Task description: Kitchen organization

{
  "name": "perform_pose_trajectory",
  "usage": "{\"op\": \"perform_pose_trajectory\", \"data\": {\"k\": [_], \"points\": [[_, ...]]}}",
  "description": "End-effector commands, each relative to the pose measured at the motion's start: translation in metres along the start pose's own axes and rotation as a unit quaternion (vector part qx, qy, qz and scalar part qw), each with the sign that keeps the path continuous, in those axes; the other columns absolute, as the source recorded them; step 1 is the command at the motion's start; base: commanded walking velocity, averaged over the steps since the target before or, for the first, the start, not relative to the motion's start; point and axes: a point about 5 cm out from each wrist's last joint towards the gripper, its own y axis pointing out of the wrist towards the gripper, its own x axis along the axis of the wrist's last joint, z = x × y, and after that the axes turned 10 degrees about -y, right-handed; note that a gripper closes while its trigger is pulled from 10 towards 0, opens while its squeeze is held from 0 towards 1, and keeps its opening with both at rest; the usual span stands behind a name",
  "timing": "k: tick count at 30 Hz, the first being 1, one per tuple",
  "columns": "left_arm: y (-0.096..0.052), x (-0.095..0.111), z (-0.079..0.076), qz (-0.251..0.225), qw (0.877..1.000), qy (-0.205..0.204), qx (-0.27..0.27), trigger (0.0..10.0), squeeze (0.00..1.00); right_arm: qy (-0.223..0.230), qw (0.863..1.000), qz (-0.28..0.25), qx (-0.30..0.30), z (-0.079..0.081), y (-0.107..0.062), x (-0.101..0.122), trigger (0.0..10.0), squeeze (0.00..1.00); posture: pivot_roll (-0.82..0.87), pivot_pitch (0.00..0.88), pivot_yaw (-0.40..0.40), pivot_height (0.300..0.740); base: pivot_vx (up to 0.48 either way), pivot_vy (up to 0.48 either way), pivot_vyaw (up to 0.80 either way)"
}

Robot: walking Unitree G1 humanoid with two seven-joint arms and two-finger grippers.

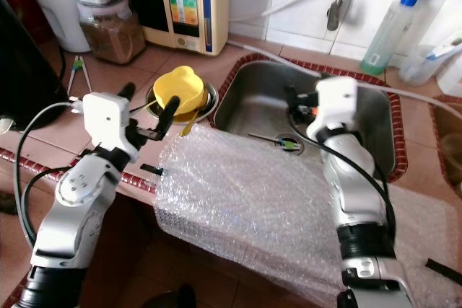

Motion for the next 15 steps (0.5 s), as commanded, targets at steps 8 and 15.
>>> {"op": "perform_pose_trajectory", "data": {"k": [8, 15], "points": [[-0.006, 0.004, 0.001, 0.01, 1.0, 0.005, 0.025, 10.0, 0.0, 0.032, 0.997, 0.029, -0.063, -0.006, -0.023, 0.006, 10.0, 0.99, -0.05, 0.091, 0.018, 0.74, 0.0, 0.0, 0.0], [-0.006, 0.005, -0.001, 0.004, 0.999, -0.003, 0.039, 10.0, 0.0, 0.048, 0.997, 0.039, -0.049, 0.002, -0.022, 0.012, 10.0, 0.85, -0.05, 0.087, 0.007, 0.74, 0.0, 0.0, -0.06]]}}
